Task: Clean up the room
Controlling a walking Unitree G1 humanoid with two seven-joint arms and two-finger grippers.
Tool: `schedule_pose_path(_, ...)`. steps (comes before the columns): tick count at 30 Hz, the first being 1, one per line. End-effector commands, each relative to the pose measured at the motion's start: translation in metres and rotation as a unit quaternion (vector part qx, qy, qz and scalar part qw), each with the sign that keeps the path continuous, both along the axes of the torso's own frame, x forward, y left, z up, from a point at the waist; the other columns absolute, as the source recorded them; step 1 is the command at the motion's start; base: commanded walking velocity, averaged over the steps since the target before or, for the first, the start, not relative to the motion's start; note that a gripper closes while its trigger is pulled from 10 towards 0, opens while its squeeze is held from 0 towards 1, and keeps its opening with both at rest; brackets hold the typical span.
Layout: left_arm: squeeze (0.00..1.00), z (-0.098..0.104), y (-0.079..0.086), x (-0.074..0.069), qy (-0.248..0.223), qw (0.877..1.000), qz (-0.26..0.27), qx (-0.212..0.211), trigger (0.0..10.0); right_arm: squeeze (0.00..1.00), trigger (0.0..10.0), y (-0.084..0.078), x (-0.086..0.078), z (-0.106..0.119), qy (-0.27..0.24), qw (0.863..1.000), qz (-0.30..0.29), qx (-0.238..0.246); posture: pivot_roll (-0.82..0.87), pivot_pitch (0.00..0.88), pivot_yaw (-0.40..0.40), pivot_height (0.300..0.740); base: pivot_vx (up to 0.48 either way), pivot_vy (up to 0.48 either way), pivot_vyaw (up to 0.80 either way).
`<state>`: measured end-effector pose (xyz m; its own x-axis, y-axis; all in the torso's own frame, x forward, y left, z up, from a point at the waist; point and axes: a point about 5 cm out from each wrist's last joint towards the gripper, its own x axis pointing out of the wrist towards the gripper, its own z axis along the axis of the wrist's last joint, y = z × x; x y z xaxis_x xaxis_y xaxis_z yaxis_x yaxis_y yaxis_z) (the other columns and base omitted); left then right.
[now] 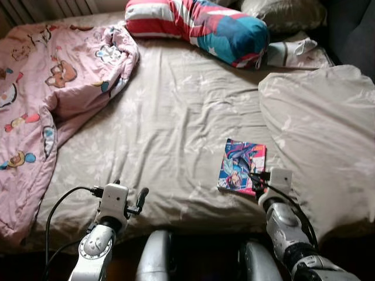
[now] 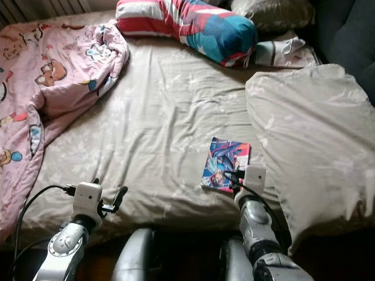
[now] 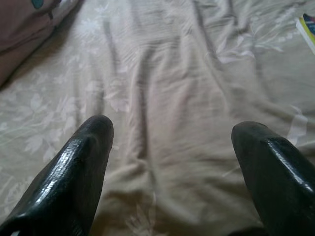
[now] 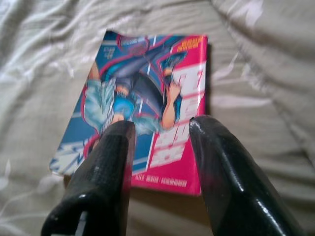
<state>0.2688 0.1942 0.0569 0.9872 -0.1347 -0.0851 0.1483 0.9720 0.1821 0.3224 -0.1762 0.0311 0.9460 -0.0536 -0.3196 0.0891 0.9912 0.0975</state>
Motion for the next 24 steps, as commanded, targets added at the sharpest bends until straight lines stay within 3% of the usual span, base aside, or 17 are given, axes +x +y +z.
schedule_pose_path(1, 0.00, -0.008, 0.007, -0.006, 0.021, 1.000, 0.008, 0.005, 10.0, 0.00, 10.0, 0.003, -0.006, -0.008, 0.016, 1.000, 0.000, 0.007, 0.06, 0.269, 0.112, 0.607, 0.000, 0.000, 0.00)
schedule_pose_path(13, 0.00, -0.004, 0.007, -0.003, 0.017, 1.000, 0.007, 0.006, 10.0, 0.00, 10.0, 0.002, -0.006, -0.009, 0.023, 1.000, -0.007, 0.014, 0.07, 0.274, 0.121, 0.607, 0.000, 0.000, 0.00)
schedule_pose_path(17, 0.00, 0.011, 0.011, 0.001, -0.021, 0.999, 0.040, -0.013, 10.0, 0.00, 10.0, 0.003, -0.006, -0.009, 0.022, 1.000, -0.005, 0.015, 0.07, 0.274, 0.120, 0.607, 0.000, 0.000, 0.00)
schedule_pose_path(24, 0.00, 0.041, 0.008, 0.010, -0.090, 0.994, 0.047, -0.031, 10.0, 0.00, 10.0, 0.004, -0.007, -0.010, 0.020, 1.000, 0.000, 0.018, 0.07, 0.275, 0.118, 0.607, 0.000, 0.000, 0.00)
